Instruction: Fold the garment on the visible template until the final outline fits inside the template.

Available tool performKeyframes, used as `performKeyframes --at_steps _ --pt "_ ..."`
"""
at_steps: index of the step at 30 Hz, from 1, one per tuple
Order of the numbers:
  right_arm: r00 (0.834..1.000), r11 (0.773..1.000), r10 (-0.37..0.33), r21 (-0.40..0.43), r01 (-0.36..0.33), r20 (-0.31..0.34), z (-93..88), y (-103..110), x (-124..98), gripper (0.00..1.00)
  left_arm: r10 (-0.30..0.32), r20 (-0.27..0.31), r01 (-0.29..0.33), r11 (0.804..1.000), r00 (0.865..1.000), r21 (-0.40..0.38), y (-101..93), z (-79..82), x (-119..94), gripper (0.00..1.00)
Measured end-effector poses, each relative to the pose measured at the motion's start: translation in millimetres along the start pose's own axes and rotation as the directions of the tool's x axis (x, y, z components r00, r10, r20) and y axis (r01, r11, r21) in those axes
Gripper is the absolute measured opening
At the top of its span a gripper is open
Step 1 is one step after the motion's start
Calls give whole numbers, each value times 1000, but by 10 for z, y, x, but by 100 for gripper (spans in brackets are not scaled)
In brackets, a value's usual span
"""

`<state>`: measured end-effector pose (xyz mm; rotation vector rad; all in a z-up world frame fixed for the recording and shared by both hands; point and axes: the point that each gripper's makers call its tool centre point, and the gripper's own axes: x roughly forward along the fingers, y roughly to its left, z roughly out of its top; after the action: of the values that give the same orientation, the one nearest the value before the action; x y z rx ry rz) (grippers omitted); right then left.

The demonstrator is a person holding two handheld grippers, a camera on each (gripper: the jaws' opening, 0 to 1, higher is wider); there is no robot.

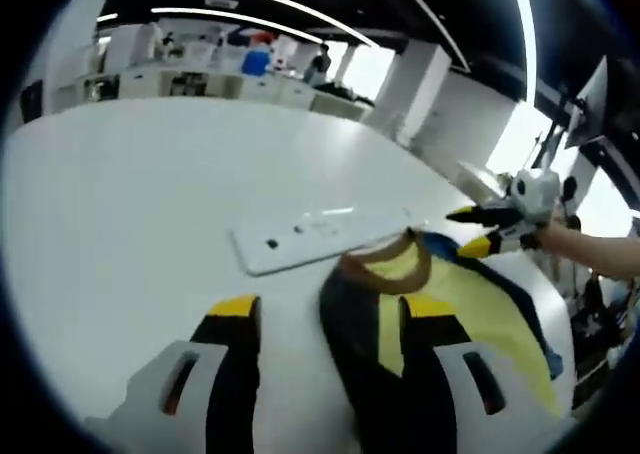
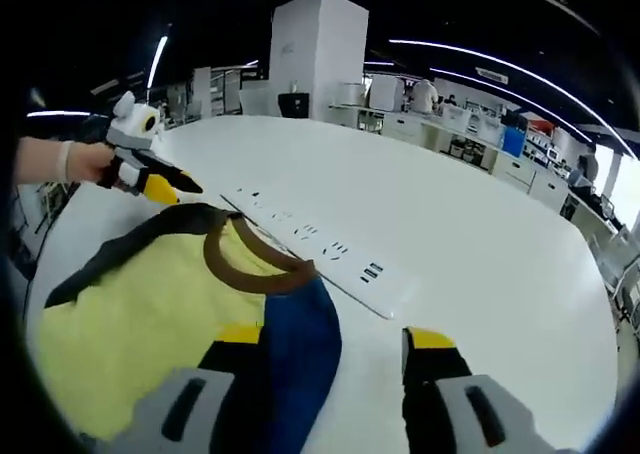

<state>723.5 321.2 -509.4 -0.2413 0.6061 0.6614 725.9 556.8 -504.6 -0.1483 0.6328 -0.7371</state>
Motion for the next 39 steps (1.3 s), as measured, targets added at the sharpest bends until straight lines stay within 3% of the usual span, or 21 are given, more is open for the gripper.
performKeyframes --at_steps 5,8,11,13,21,29,39 --pt "1000 1000 13 -15 -13 -6 -6 72 -44 72 -48 2 48 998 999 41 -197 -6 -69 71" --pt "1000 999 29 -23 -29 10 20 122 -66 87 -79 -11 80 993 997 86 -313 -40 -120 81" --pt "999 999 52 -17 -52 1 1 194 -99 95 -122 -49 128 983 991 135 -337 -72 -107 90" --pt "999 998 54 -34 -54 0 -12 251 -153 100 -129 -84 142 973 988 179 -389 -106 -133 90" --pt "998 998 60 -31 -60 -9 -87 290 -281 97 -151 -55 158 971 987 181 -454 5 -254 87" --pt "998 997 69 -32 -69 -5 -76 482 -508 96 -148 -60 158 965 987 209 -576 -31 -495 87" --pt "997 997 76 -4 -76 -2 -169 739 -889 93 -151 -9 150 964 988 219 -883 -79 -991 85"
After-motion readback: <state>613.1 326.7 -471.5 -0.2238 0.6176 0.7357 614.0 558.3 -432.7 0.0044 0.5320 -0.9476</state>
